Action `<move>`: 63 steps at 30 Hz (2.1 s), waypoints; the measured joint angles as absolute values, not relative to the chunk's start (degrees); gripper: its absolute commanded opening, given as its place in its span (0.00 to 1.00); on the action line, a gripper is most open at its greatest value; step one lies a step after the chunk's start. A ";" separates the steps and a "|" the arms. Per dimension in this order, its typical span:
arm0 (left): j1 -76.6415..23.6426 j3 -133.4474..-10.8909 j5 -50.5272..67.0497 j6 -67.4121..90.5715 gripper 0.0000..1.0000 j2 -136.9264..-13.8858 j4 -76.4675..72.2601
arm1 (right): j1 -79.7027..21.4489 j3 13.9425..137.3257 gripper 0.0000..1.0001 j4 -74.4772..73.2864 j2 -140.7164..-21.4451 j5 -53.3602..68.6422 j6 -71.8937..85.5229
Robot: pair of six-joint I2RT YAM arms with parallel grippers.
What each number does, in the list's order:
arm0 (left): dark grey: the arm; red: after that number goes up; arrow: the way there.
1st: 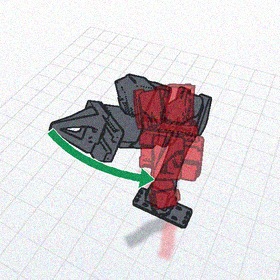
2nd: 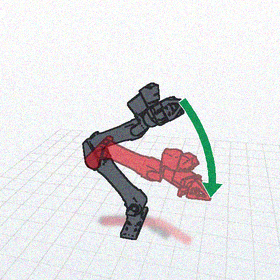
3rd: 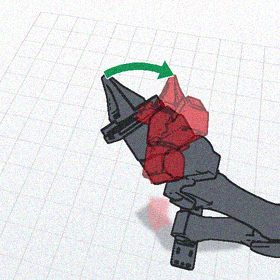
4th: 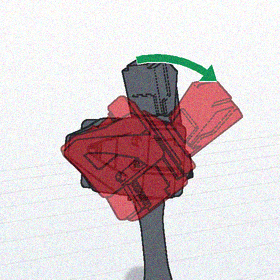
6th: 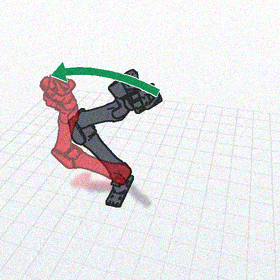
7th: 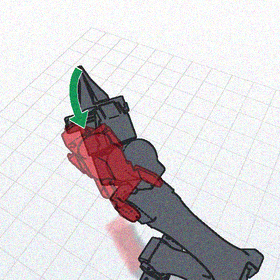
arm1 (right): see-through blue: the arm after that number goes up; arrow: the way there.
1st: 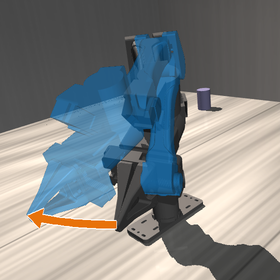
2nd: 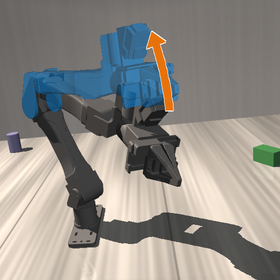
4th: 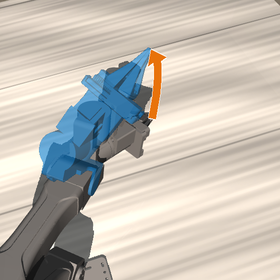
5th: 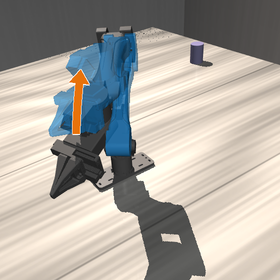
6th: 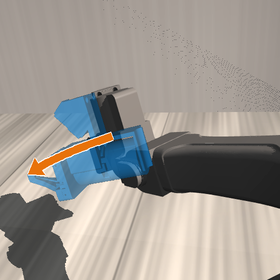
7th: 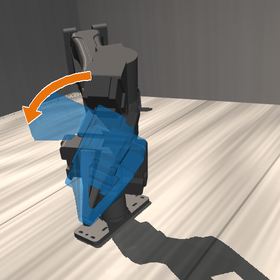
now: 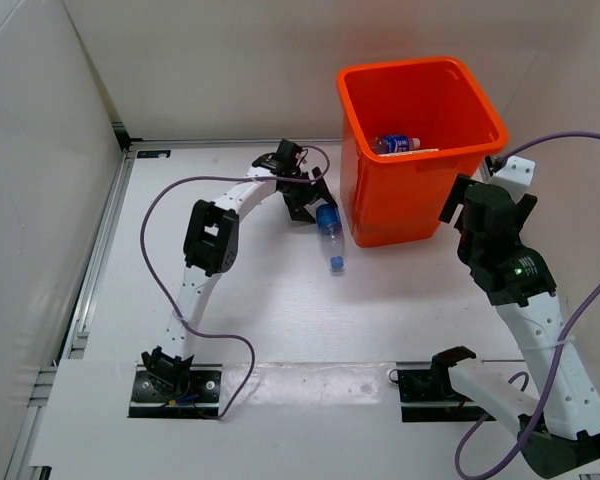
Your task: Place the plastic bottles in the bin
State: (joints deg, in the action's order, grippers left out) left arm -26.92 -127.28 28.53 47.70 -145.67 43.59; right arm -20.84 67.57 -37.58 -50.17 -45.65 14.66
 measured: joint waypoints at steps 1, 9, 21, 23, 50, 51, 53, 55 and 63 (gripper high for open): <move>-26.98 -127.35 28.86 47.64 0.82 -145.84 43.35 | -20.97 67.57 0.90 -37.58 -50.17 -45.65 14.66; -26.98 -126.91 30.72 46.28 0.59 -146.36 41.45 | -21.23 66.72 0.90 -37.60 -49.95 -45.65 14.63; -15.68 -121.19 22.65 43.05 0.50 -134.78 36.01 | -20.73 66.59 0.90 -37.67 -49.28 -45.30 15.18; -12.82 -123.79 19.99 42.72 0.50 -131.68 34.24 | -20.73 66.59 0.90 -37.67 -49.30 -45.23 15.46; -29.45 -154.50 9.26 40.45 0.67 -131.85 0.69 | -19.94 66.59 0.90 -37.47 -51.81 -44.99 15.99; -30.76 -154.50 9.78 39.05 0.69 -132.18 1.69 | -19.90 66.59 0.90 -37.47 -51.79 -44.99 16.01; -33.91 -154.41 11.29 36.80 0.81 -132.77 3.20 | -19.86 66.59 0.90 -37.50 -51.79 -44.99 16.05; -35.62 -154.12 12.36 35.64 0.99 -132.81 4.40 | -19.84 66.59 0.90 -37.50 -51.72 -44.99 16.05; -35.55 -153.97 13.10 33.54 1.00 -132.81 6.39 | -19.86 66.59 0.90 -37.50 -50.70 -45.01 16.01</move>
